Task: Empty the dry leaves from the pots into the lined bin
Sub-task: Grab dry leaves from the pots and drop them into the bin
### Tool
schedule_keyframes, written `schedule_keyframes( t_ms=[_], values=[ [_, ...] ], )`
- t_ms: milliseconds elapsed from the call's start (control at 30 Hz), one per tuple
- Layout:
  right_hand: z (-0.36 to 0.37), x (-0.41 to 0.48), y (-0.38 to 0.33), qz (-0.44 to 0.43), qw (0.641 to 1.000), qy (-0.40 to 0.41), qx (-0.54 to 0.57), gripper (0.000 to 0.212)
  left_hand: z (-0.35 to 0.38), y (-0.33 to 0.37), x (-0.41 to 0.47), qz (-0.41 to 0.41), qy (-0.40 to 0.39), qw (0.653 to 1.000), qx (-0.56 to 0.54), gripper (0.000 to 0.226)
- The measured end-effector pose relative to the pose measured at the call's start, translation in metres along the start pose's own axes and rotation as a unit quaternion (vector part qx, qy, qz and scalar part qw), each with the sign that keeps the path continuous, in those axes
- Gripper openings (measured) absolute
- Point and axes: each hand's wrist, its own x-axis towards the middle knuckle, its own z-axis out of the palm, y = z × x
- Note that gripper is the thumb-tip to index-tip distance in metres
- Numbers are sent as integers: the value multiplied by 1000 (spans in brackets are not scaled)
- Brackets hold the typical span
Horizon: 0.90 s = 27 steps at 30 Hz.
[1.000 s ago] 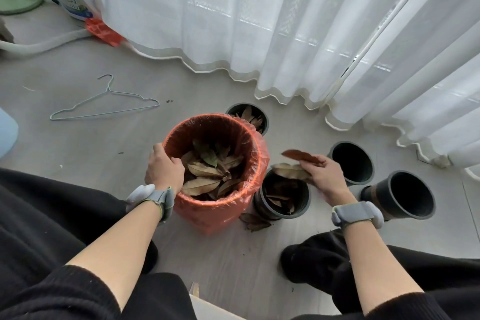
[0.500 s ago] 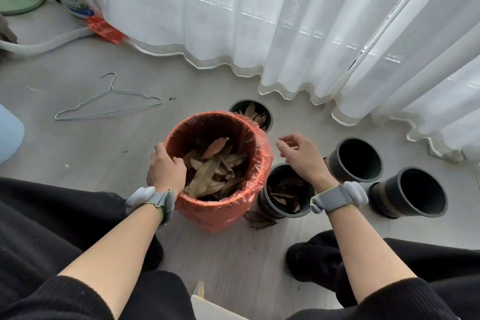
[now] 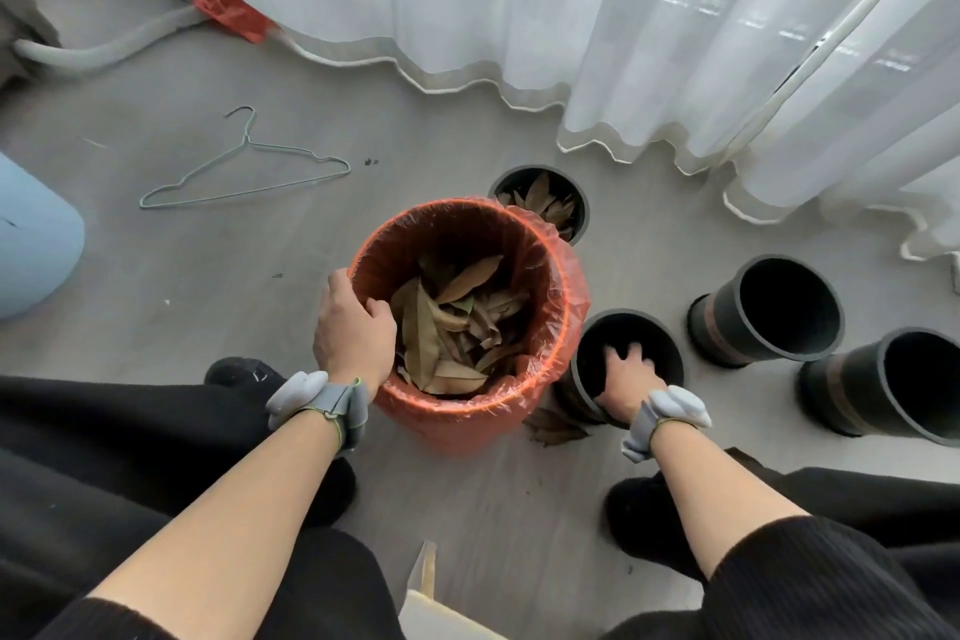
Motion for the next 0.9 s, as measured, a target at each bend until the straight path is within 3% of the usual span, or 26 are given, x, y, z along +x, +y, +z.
schedule_keyframes(
  t_ms=[433,633,900],
  values=[
    [8,2,-7,-51,997,11,-59,29,1,0,2,0,5,1000,5,31],
    [-4,-11,6,-46,995,75,55,18,0,-3,4,-10,9,1000,16,31],
    [-39,-41,36,-44,966,26,254,9,-1,1,1,-10,-1,1000,24,30]
  ],
)
